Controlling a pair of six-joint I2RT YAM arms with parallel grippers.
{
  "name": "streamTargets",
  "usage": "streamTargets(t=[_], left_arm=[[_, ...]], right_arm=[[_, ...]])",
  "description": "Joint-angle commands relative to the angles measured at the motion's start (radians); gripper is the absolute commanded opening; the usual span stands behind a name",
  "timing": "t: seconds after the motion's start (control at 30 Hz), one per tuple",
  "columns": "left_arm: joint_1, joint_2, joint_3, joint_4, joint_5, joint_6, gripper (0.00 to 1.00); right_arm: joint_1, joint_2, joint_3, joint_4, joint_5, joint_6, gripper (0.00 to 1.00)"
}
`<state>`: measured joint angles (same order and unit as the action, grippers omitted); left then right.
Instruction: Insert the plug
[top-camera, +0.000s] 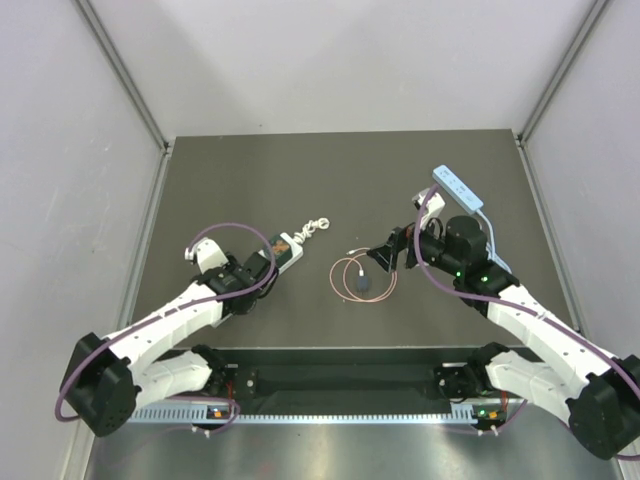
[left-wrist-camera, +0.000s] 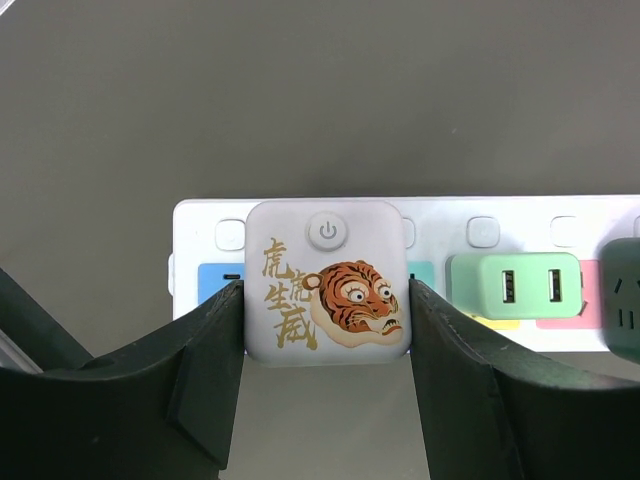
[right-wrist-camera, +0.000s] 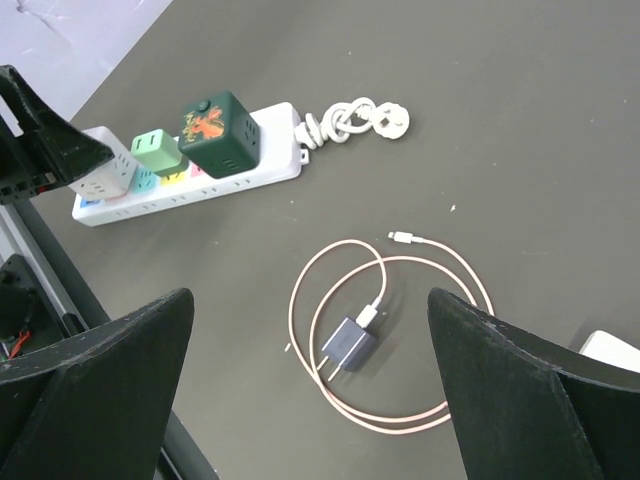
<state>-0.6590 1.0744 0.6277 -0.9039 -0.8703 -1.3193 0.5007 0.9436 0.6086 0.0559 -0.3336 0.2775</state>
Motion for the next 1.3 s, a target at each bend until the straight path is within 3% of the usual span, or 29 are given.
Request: streamTargets(t=[0.0, 0.23, 0.53, 0.67, 0.73, 0.77, 0.87, 0.9, 1.0, 1.2, 1.27], left_arm=[[-0.060, 0.114, -0.108, 0.039, 0.580, -0.120, 0.00], [-0.177, 0.197, -0.102, 0.095, 0.610, -0.233, 0.00], [-0.198, 0.144, -0.154, 0.129, 0.602, -0.311, 0.00], [-0.197, 0.108, -0.122, 0.056, 0.553, -0.288, 0.00], [-0.197, 0.093, -0.066, -0.012, 0.504, -0.281, 0.21], [-0.197, 0.093, -0.045, -0.080, 0.489, -0.281, 0.46], [-0.197, 0.085, 0.042, -0.162, 0.416, -0.276, 0.77], [-0.197, 0.079, 0.079, -0.200, 0.400, -0.274, 0.93], [-0.197, 0.065, 0.142, -0.231, 0.335, -0.244, 0.98], [-0.188, 0.068, 0.292, -0.309, 0.236, -0.180, 0.98], [-0.185, 0.074, 0.375, -0.300, 0.215, -0.094, 0.98]], right_arm=[[-0.008, -0.026, 0.034, -0.005, 0.005, -0.023, 1.00], [-0.008, -0.043, 0.011, 0.007, 0.005, -0.017, 1.00], [-0.008, -0.029, 0.011, 0.021, -0.010, -0.012, 1.00], [-0.008, -0.023, 0.011, 0.019, -0.010, -0.012, 1.00], [-0.007, -0.022, 0.013, 0.018, -0.010, -0.014, 1.00], [-0.008, -0.022, 0.014, 0.018, -0.010, -0.014, 1.00], [-0.007, -0.026, 0.017, 0.009, -0.001, -0.018, 1.00], [-0.008, -0.026, 0.022, 0.002, 0.002, -0.023, 1.00], [-0.008, -0.029, 0.034, -0.024, 0.011, -0.026, 1.00], [-0.008, -0.025, 0.051, -0.050, 0.044, -0.026, 1.00], [-0.008, -0.008, 0.069, -0.100, 0.094, -0.002, 1.00]])
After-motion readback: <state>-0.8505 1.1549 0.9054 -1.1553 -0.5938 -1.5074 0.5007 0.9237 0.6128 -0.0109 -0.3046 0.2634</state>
